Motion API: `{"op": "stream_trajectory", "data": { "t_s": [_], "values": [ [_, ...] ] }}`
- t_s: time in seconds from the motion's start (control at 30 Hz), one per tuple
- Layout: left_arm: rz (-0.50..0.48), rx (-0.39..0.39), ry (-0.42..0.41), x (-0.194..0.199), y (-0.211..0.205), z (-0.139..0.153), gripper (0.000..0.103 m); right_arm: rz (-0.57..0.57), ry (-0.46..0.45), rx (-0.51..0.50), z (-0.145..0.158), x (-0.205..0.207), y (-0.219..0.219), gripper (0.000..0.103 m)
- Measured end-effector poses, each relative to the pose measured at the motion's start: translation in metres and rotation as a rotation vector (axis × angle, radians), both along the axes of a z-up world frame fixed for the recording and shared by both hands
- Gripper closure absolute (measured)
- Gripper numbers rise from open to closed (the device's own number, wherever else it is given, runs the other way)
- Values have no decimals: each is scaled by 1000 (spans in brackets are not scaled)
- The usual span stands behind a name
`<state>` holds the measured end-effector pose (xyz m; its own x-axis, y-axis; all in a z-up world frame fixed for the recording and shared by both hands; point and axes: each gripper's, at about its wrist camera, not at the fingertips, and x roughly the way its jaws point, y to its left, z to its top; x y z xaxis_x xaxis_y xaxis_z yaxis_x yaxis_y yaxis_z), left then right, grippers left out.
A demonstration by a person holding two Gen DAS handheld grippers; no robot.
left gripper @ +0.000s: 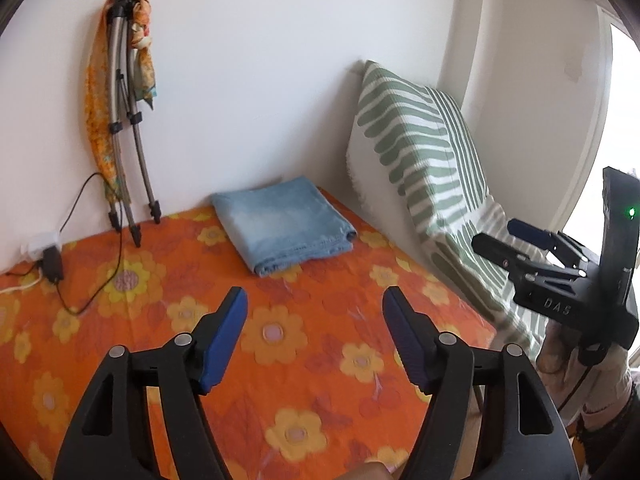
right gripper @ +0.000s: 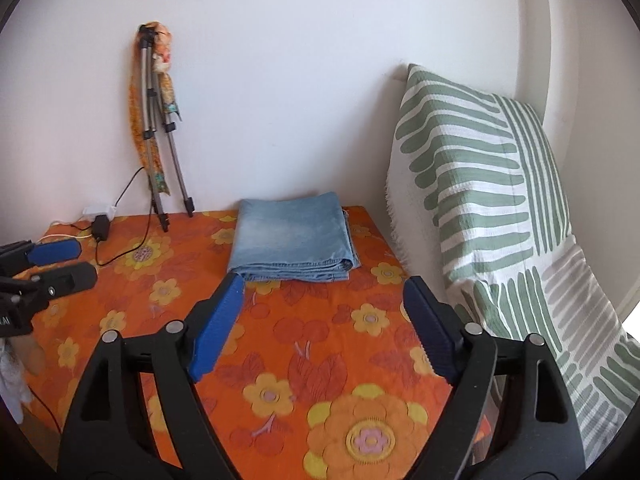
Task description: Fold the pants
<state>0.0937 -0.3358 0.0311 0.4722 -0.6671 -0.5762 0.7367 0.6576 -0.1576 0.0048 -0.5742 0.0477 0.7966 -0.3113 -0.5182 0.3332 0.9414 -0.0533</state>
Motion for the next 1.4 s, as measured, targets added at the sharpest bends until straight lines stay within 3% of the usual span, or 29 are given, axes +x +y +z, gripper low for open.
{"op": "stream_trajectory", "data": {
  "t_s": [0.1,0.2,0.37,0.5,0.93,1.4],
  "values": [
    [16,7,-16,-17,12,-3,25,1,-18,7,1,-17,10,17],
    [40,32,-61,-35,22,-7,24,0,-37,24,-1,-32,18,1],
    [52,59,-75,-56,31,-15,22,-38,-64,-15,-6,-56,32,0],
    [50,85,-80,-66,31,-22,22,-55,-77,31,-11,-67,33,0],
    [115,117,-36,-67,38,-33,22,-41,-55,43,-24,-65,40,0],
    [112,100,-90,-77,41,-32,22,-23,-47,35,-27,-63,41,0]
  ]
}}
